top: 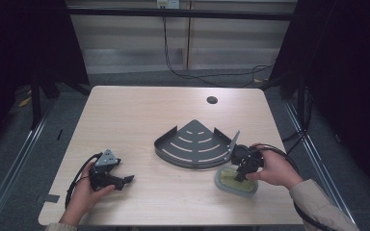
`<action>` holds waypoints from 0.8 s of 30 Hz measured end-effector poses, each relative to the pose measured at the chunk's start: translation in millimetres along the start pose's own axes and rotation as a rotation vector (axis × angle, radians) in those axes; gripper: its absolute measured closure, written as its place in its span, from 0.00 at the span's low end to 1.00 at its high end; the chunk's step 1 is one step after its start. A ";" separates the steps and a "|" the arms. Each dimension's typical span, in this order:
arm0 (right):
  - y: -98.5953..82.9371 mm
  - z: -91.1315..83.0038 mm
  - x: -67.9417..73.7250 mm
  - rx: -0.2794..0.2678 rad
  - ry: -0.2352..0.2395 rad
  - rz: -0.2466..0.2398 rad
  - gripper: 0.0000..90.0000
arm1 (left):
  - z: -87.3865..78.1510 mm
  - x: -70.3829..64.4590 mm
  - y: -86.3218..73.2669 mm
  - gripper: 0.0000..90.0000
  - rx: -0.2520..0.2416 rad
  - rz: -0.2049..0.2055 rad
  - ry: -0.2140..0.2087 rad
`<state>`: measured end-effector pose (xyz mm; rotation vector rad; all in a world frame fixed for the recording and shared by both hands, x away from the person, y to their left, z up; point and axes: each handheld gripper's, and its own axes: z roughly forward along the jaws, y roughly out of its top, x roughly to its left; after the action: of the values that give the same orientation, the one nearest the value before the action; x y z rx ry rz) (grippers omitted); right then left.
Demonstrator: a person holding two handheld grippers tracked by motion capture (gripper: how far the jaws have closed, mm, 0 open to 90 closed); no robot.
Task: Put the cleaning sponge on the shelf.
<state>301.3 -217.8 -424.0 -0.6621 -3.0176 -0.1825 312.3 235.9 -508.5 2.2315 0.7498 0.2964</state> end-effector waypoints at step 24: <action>-5.9 -40.3 -10.8 -0.046 -0.019 0.036 0.79 | 0.0 0.1 0.0 0.15 -0.001 0.001 0.000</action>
<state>309.5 -232.7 -385.3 -0.7252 -3.0260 -0.2458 312.4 235.9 -508.5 2.2313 0.7483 0.2976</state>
